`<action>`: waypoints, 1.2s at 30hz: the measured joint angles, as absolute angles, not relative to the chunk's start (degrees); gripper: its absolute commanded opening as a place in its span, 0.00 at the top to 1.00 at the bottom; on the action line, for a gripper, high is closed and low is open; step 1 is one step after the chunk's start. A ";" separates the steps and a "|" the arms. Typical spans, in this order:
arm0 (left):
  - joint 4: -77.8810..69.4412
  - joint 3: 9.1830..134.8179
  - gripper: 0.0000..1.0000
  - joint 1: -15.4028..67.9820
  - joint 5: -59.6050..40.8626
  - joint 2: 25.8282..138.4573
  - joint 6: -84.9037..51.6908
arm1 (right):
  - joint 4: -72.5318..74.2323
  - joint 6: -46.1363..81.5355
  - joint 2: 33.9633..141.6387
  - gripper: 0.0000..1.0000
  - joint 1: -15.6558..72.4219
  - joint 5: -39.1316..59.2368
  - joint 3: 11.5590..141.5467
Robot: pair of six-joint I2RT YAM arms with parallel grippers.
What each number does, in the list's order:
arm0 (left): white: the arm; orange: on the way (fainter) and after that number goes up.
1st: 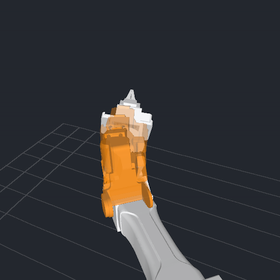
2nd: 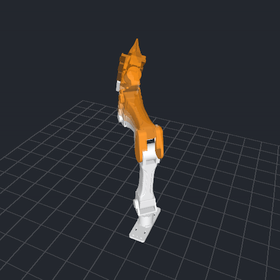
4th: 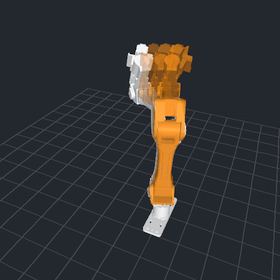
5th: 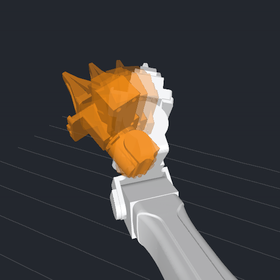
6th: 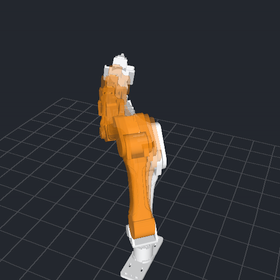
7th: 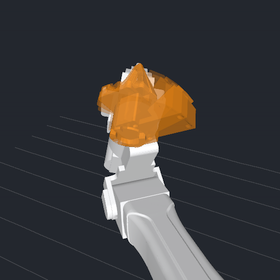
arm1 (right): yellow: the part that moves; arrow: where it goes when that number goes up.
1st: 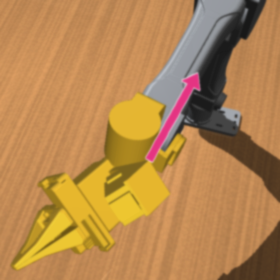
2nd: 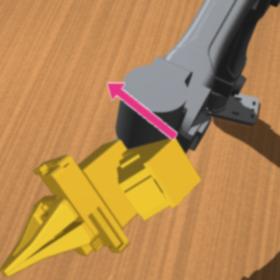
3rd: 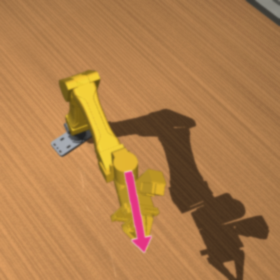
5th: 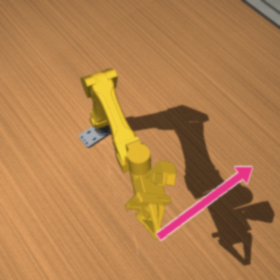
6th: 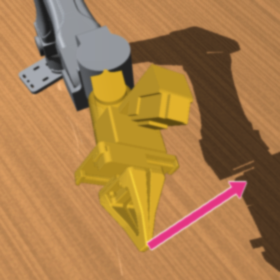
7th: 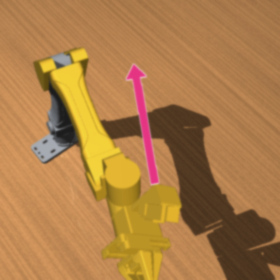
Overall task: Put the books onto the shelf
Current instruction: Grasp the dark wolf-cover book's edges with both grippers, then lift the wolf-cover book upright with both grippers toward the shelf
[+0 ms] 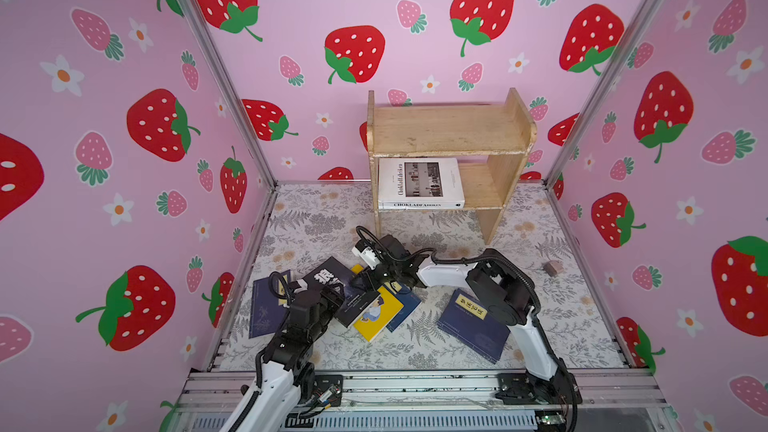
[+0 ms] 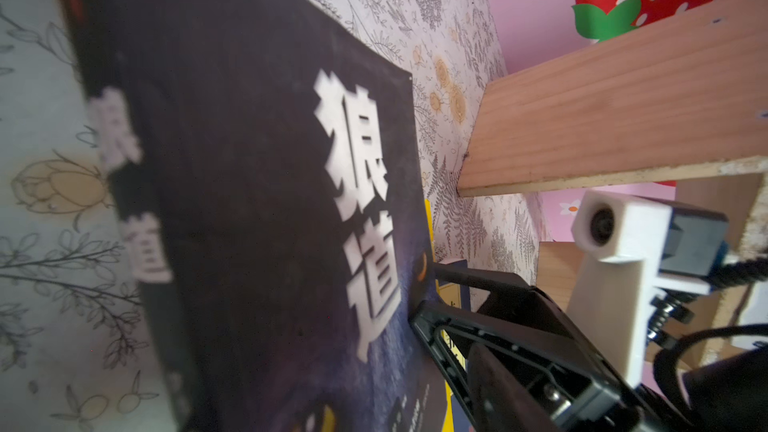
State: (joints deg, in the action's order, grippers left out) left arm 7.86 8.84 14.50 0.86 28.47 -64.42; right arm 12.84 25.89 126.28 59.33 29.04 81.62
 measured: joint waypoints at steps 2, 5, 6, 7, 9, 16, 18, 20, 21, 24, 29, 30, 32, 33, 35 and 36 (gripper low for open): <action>8.82 9.47 0.23 14.50 0.86 28.49 -64.25 | 12.86 25.89 126.28 0.53 59.42 29.23 81.71; 10.83 10.02 0.36 14.50 0.86 28.91 -63.94 | 12.82 25.89 126.39 0.53 59.51 29.54 82.08; 11.18 10.09 0.41 14.50 0.82 29.15 -63.86 | 12.84 25.89 126.50 0.53 59.53 29.67 82.26; 11.49 10.13 0.44 14.50 0.80 29.39 -63.66 | 12.86 25.89 126.61 0.53 59.53 29.74 82.37; 12.05 10.26 0.51 14.50 0.80 29.82 -63.40 | 12.88 25.91 126.80 0.54 59.53 29.89 82.39; 14.57 12.43 0.80 14.50 0.10 31.31 -63.05 | 12.91 26.85 127.15 0.54 59.53 29.61 82.78; 14.57 13.43 0.86 14.50 -0.25 31.40 -63.24 | 12.93 27.07 127.42 0.54 59.53 29.63 83.26; 14.59 14.04 0.90 14.50 -0.51 31.40 -63.37 | 13.02 27.14 127.44 0.54 59.53 29.63 83.44; 14.59 14.22 0.93 14.50 -0.67 31.40 -63.55 | 13.02 27.14 127.44 0.53 59.51 29.61 83.59; 15.03 14.87 1.00 14.48 -1.30 31.33 -64.20 | 13.19 27.07 127.22 0.49 59.44 29.36 83.66; 18.70 20.58 1.00 14.52 -4.45 31.11 -62.96 | 11.81 26.81 121.86 0.29 58.30 26.89 83.20; 20.23 23.22 1.00 14.50 -4.97 31.20 -61.76 | 11.40 26.76 119.26 0.25 58.02 25.80 82.78; 22.33 28.99 1.00 14.50 -5.58 31.59 -59.81 | 11.00 26.59 113.19 0.21 57.23 23.73 81.80; 23.03 32.01 1.00 14.50 -5.72 31.90 -58.63 | 11.05 26.44 109.67 0.18 56.73 22.65 81.25; 23.66 38.44 1.00 14.50 -6.20 33.04 -56.29 | 11.42 26.09 101.82 0.12 55.42 19.57 79.99; 24.12 42.17 1.00 14.50 -6.50 33.95 -54.81 | 11.60 25.91 97.84 0.08 54.78 18.00 79.15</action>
State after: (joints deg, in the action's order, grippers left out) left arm 24.12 42.17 14.50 -6.50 33.95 -54.81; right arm 11.60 25.91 97.84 54.78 18.00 79.15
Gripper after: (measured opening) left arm 0.161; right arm 0.863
